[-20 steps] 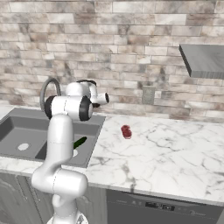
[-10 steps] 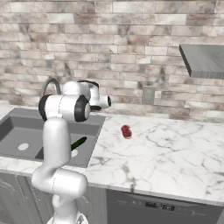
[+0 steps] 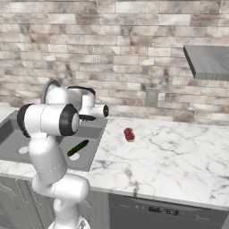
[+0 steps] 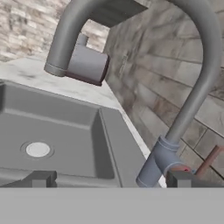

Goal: Turn on the sink faucet. Then move the cucumber from the counter to the sink. Turn off the sink. Move the vegetable from the sink to the pot next to the stove. Finally move the pot to the rear left burner.

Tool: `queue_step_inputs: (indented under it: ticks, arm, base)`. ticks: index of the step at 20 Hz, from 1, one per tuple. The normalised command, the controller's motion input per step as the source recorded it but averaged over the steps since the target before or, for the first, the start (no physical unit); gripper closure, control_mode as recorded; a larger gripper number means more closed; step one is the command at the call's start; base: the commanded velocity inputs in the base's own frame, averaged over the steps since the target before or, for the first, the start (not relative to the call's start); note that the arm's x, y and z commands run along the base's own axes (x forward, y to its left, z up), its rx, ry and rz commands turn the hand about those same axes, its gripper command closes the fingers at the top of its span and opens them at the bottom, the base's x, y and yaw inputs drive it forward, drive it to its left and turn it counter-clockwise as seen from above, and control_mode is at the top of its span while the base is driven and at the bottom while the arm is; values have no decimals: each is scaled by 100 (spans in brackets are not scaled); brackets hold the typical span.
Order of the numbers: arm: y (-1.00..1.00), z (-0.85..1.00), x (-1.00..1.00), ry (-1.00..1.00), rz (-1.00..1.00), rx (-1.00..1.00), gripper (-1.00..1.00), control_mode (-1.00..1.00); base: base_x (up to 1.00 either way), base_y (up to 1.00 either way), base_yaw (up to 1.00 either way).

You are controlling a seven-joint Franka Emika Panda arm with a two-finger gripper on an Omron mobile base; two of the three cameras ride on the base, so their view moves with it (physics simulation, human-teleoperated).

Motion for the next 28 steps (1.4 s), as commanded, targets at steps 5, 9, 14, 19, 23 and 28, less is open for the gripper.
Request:
queue_step_inputs:
  ticks: [5, 9, 14, 19, 23, 28]
  arm:
    - [0, 25, -32, 6, -23, -1, -100, -100]
    - [0, 14, -21, 12, -24, -2, -100, -100]
    - [0, 7, -18, 18, -24, -4, -100, -100]
    - [0, 1, -4, 29, -21, -6, -100, -100]
    - [-4, 0, -3, 34, -19, -5, -100, -100]
    - [-11, 1, -5, 33, -19, -3, -100, -100]
  base:
    - [0, 0, 0]
    - [0, 0, 0]
    - [0, 0, 0]
    - [0, 0, 0]
    - [0, 0, 0]
    - [0, 0, 0]
